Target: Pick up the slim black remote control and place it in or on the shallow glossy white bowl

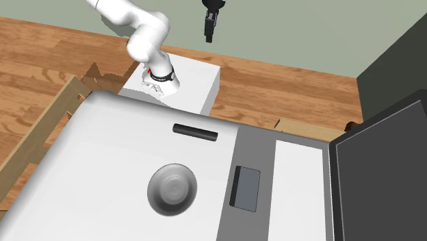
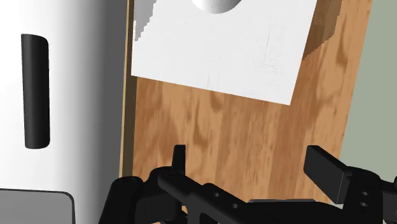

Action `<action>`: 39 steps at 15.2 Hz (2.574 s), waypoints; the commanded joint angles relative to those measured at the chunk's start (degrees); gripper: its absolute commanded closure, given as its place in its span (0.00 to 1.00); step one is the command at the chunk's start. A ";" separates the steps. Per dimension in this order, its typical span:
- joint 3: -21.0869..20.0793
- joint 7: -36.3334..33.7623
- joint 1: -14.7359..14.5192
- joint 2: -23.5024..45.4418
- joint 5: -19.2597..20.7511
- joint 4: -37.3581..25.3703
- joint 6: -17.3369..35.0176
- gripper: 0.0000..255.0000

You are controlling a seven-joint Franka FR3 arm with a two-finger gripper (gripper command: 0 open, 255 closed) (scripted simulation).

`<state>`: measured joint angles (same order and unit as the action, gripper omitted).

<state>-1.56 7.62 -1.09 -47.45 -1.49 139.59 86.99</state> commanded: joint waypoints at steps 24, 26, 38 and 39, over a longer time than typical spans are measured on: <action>24.37 22.13 11.13 26.76 16.04 4.05 26.29 0.00; 26.37 24.20 11.66 30.76 16.15 2.72 28.68 0.00; 30.16 28.26 12.87 40.48 15.28 3.75 38.82 0.00; 30.16 28.27 12.87 40.49 15.27 3.74 38.82 0.00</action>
<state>28.53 35.82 11.76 -7.15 13.82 143.22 125.48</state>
